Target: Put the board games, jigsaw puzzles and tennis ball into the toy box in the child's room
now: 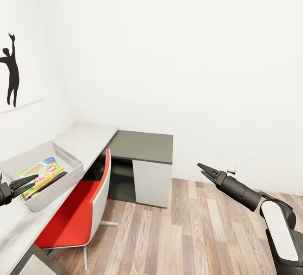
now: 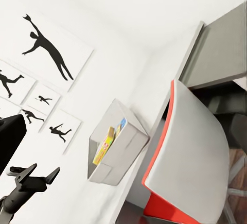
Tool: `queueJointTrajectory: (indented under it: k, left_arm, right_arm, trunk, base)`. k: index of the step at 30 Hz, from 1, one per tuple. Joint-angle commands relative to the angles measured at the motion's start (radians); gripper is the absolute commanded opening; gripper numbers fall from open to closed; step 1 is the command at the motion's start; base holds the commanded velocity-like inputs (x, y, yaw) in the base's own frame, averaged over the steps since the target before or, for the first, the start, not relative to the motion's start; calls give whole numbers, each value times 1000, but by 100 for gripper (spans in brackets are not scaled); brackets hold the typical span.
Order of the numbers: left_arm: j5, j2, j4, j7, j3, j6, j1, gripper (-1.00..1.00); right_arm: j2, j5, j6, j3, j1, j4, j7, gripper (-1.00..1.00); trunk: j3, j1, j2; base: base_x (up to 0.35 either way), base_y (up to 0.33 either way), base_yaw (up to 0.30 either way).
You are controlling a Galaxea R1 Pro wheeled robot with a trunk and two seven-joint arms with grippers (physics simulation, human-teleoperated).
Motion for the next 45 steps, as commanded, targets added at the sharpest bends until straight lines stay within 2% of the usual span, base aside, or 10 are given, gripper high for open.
queueJointTrajectory:
  k: [1, 7, 12, 37, 45]
  left_arm:
    - [-10, 0, -1, -9, 2, 10, -1, 100]
    - [-10, 0, -1, -9, 2, 10, -1, 100]
    - [-10, 0, -1, -9, 2, 10, -1, 100]
    - [-10, 0, -1, -9, 2, 10, -1, 100]
    - [-10, 0, -1, -9, 2, 10, -1, 100]
  right_arm:
    - [0, 3, 5, -1, -1, 0, 5, 100]
    - [6, 3, 6, -28, -1, 0, 5, 100]
    - [8, 3, 6, -36, -1, 0, 6, 100]
    - [8, 3, 5, -38, -1, 0, 5, 100]
    - [9, 3, 5, -37, -1, 0, 6, 100]
  trunk:
    - [-2, 1, -2]
    - [-2, 1, -2]
    - [-2, 1, -2]
    - [-2, 1, -2]
    - [-2, 1, -2]
  base:
    - [-22, 32, -278]
    - [-52, 13, -278]
    - [-168, 57, -278]
    - [-304, 4, -278]
    - [-178, -14, -279]
